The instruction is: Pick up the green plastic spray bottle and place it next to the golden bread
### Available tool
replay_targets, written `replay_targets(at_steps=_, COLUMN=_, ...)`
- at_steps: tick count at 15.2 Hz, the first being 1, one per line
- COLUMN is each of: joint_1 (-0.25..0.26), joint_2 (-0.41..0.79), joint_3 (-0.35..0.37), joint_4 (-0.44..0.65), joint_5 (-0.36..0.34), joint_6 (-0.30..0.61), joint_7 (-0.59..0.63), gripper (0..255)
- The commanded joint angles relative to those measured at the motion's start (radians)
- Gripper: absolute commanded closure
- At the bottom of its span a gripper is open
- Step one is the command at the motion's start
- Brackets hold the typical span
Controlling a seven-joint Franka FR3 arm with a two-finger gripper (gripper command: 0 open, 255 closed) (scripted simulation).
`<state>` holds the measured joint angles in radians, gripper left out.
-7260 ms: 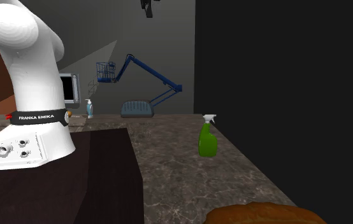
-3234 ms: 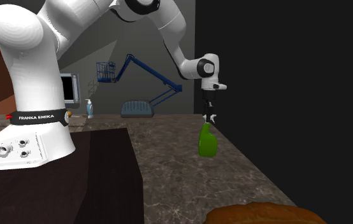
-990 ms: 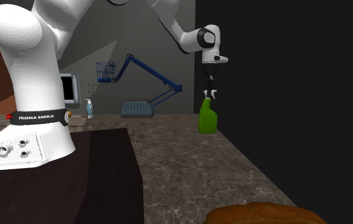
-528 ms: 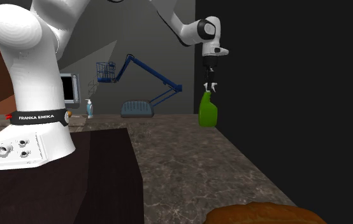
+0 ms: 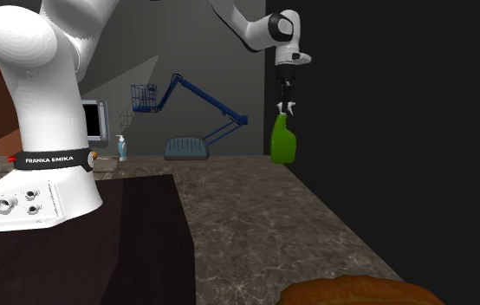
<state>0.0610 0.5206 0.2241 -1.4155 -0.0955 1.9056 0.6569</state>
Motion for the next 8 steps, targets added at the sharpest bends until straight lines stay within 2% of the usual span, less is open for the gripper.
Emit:
replay_targets(at_steps=1, joint_1=0.001, joint_2=-0.006, joint_3=0.001, joint_4=0.022, joint_5=0.002, joint_6=-0.027, joint_7=-0.001, gripper=255)
replay_targets(at_steps=8, joint_1=0.004, joint_2=-0.017, joint_3=0.003, joint_4=0.099, joint_5=0.005, joint_6=-0.115, joint_7=-0.003, gripper=255)
